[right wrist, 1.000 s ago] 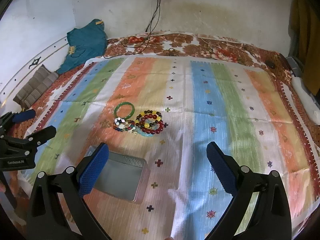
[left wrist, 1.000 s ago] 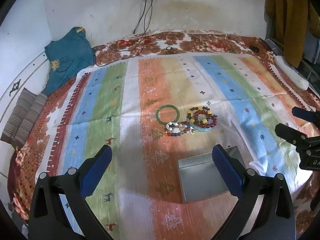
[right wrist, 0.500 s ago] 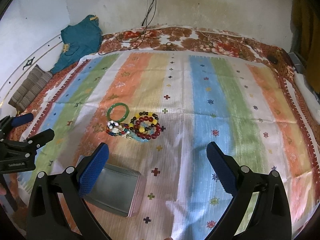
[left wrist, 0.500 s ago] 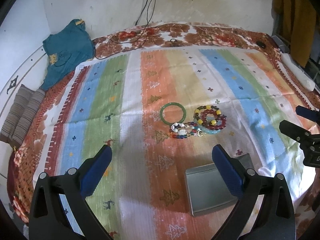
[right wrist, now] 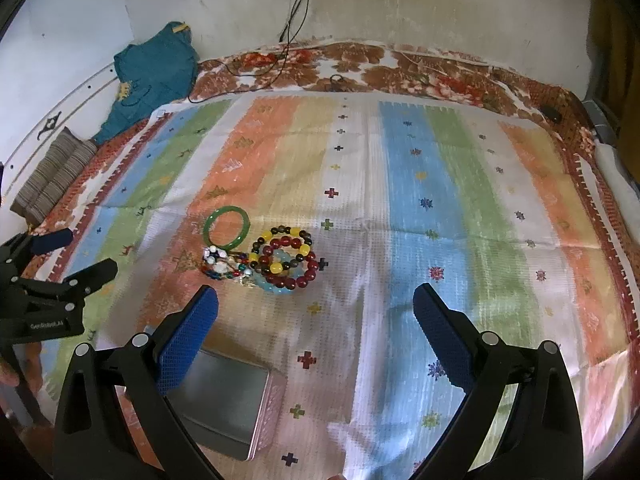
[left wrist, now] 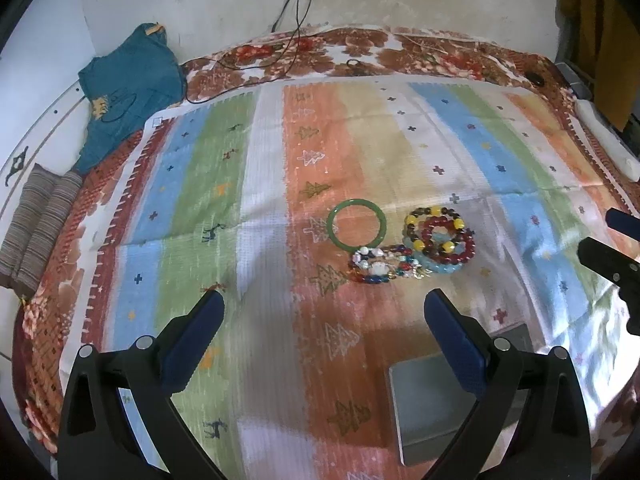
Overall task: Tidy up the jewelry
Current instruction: 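Move both open grippers forward past the tin toward the bracelet cluster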
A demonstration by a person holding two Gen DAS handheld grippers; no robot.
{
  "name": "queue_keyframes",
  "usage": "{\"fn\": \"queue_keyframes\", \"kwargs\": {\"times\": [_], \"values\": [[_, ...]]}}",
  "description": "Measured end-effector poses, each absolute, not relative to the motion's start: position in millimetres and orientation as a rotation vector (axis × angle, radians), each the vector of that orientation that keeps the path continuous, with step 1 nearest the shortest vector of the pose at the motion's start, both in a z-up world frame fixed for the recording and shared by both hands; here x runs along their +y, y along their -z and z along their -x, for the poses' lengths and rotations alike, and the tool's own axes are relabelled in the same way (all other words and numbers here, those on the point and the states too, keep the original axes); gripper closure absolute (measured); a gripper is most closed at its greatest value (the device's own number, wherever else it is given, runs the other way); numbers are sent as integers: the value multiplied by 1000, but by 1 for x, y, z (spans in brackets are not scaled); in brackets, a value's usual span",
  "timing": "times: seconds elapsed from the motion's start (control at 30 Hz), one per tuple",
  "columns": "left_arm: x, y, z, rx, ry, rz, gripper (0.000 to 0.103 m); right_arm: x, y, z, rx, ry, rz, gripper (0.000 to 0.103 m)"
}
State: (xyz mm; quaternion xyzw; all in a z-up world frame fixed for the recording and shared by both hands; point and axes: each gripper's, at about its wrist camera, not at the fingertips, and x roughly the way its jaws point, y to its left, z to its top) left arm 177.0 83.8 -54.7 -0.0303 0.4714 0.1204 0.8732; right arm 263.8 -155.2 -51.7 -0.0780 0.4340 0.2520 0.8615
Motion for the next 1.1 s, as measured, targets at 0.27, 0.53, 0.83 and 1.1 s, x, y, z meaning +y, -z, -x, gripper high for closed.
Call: {"fn": "queue_keyframes", "kwargs": {"times": [0.27,0.53,0.83,1.1], "values": [[93,69,-195,1019,-230,94,5,-146,57,-273,913,-537,181,4],[93,87,-215,1047,-192,97,5,-135,77,-292,962,-536,186,4],[103,106,-232,1089,-235,89,6,-130,97,-314,1037,-523,138,4],[107,117,-245,1113,-199,153,6,-121,113,-329,1076,-517,131,4]]}}
